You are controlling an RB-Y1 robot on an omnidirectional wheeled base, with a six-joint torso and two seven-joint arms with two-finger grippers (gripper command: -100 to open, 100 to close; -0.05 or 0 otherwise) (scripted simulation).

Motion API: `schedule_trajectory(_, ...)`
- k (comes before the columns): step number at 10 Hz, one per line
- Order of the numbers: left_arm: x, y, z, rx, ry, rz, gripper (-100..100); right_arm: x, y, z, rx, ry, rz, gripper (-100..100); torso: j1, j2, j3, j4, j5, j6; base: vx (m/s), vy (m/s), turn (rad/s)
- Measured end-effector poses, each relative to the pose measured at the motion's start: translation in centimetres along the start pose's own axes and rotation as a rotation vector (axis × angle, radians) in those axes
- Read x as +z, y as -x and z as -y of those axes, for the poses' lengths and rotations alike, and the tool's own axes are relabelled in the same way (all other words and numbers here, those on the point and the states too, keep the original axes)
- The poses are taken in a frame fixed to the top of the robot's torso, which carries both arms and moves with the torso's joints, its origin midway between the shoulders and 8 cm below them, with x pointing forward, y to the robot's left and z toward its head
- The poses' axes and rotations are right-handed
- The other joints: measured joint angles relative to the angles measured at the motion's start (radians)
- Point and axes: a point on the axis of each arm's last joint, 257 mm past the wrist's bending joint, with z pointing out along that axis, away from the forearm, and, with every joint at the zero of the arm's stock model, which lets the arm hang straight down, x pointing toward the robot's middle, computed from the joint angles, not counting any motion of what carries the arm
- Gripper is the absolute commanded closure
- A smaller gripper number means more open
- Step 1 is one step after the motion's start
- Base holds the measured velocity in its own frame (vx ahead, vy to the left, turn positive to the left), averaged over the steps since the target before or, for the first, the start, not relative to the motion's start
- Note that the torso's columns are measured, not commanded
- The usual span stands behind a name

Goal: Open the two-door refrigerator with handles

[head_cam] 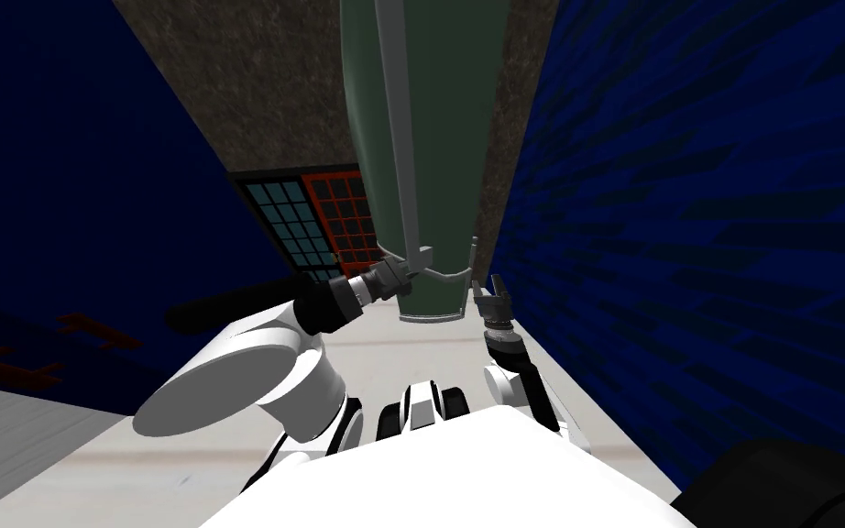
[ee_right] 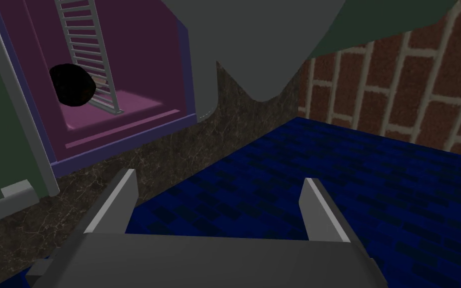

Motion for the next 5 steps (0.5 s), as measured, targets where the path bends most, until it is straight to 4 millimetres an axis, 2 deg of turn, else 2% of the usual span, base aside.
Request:
schedule_trajectory(3, 0.2, -1.0, -1.0, 0.000, 0.038, -0.029, 100, 0.0, 0.0, 0.0, 0.000, 0.000, 0.000, 0, -0.004, 0.004, 0.002, 0.002, -0.001, 0.000, -0.040, 0.276, -0.031)
schedule_trajectory(4, 0.2, -1.3, -1.5, -0.001, 0.054, -0.040, -100, 0.0, 0.0, 0.0, 0.000, 0.000, 0.000, 0, -0.002, 0.005, 0.003, 0.003, -0.001, 0.001, 0.015, 0.145, 0.048)
schedule_trajectory(5, 0.0, -1.6, -1.5, 0.000, 0.060, -0.044, -100, 0.0, 0.0, 0.0, 0.000, 0.000, 0.000, 0, -0.012, 0.003, 0.004, -0.001, -0.003, 0.001, 0.029, -0.044, 0.103)
